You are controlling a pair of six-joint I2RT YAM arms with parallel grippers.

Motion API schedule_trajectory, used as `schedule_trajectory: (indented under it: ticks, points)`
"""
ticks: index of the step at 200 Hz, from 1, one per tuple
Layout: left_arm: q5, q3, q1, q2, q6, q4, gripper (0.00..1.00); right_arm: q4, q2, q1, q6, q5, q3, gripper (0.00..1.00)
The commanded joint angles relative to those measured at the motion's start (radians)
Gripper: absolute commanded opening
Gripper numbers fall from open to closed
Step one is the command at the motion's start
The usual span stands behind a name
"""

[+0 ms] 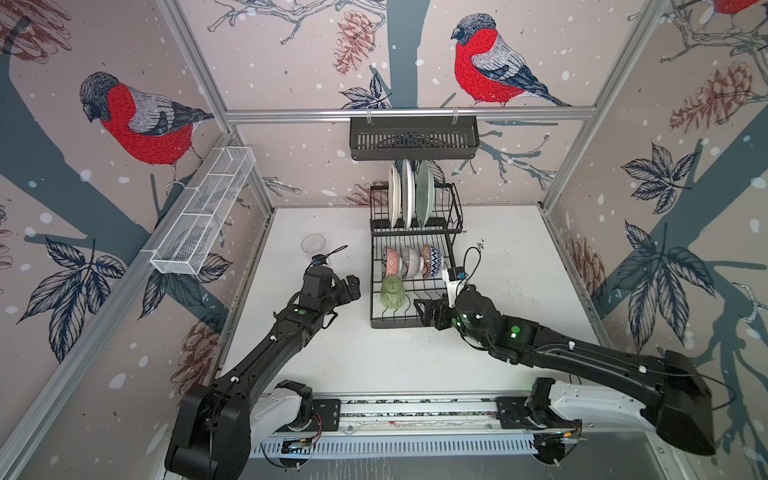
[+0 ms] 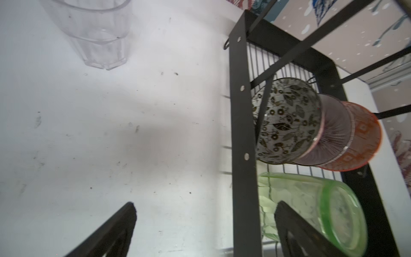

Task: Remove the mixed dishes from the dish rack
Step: 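Reach both grippers toward the green glass tumbler in the rack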

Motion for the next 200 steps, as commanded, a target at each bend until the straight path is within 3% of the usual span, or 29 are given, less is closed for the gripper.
schedule_trajectory:
  ticks: [1,42,115,158,200]
  points:
    - [0.033,-0.019,-0.041,-0.040,0.004,0.104,0.97,0.079,0.027,0.001,0.000,0.058,0.027,0.99]
    - [0.112,-0.103,-0.060,-0.066,0.019,0.243,0.97,-0.004,0.120,0.003,0.024,0.097,0.115,0.99]
    - [0.211,-0.195,-0.060,-0.073,0.050,0.413,0.97,0.017,0.207,0.003,0.025,0.016,0.152,1.00]
    - [0.230,-0.209,-0.060,-0.066,0.041,0.434,0.97,0.007,0.287,0.004,0.008,-0.016,0.197,0.98]
    - [0.220,-0.219,-0.060,-0.088,0.040,0.436,0.97,-0.031,0.384,0.001,0.023,0.022,0.271,0.96]
